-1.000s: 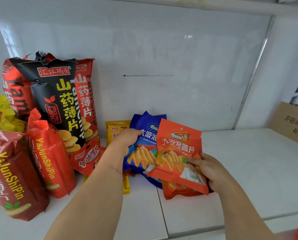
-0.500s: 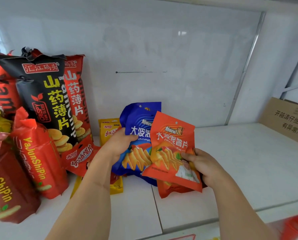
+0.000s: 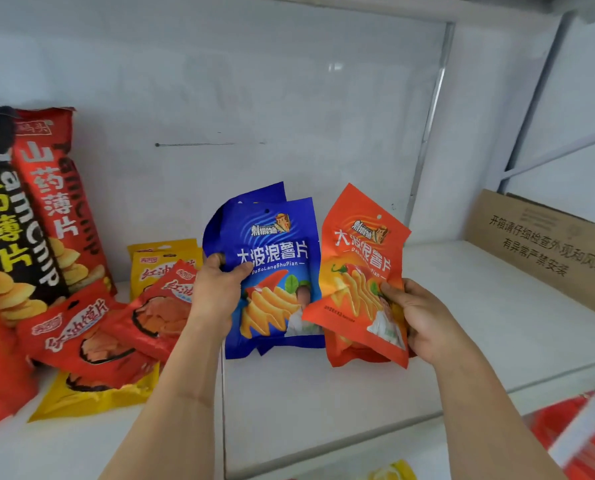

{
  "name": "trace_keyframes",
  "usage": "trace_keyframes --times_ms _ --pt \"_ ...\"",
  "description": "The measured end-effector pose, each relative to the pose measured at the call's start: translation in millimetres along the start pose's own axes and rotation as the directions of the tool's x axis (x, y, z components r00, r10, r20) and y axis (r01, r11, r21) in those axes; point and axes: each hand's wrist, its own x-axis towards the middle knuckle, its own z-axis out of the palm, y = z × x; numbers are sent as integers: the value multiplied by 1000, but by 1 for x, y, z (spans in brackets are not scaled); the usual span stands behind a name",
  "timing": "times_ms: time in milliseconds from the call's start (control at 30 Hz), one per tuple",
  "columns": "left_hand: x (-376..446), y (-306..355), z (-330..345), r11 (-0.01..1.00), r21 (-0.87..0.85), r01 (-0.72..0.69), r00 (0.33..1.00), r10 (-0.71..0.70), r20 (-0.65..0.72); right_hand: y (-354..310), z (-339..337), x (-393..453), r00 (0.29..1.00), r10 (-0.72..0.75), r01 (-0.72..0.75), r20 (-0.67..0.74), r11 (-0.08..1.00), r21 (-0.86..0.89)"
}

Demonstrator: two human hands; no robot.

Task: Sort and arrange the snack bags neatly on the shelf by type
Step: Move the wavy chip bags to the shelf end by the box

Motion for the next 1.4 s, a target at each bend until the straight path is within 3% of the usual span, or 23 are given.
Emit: trace_keyframes --times_ms 333,433,700,900,1067,1267,1400 --pt "-29 -10 156 997 -71 38 999 -40 -26 -55 -131 45 995 -83 76 -53 989 -127" --pt "-31 -13 207 993 -101 65 997 -68 -27 -62 -170 67 979 -145 112 -142 970 -218" --pt "-7 -27 330 983 -157 100 994 -92 56 -84 -245 126 915 -238 89 -327 907 -411" --pt "7 -42 403 983 -148 112 993 -104 58 -93 -289 168 884 -259 19 -389 852 -524" --pt "14 -57 434 990 -57 128 992 -127 21 -88 -305 191 903 -302 14 -304 729 -685" --pt "13 -57 428 987 -14 161 985 -162 -59 -89 -306 213 922 -290 10 -257 681 -733" --pt "0 -42 411 969 233 87 973 -32 -228 -95 -297 206 881 -422 97 -215 606 -790"
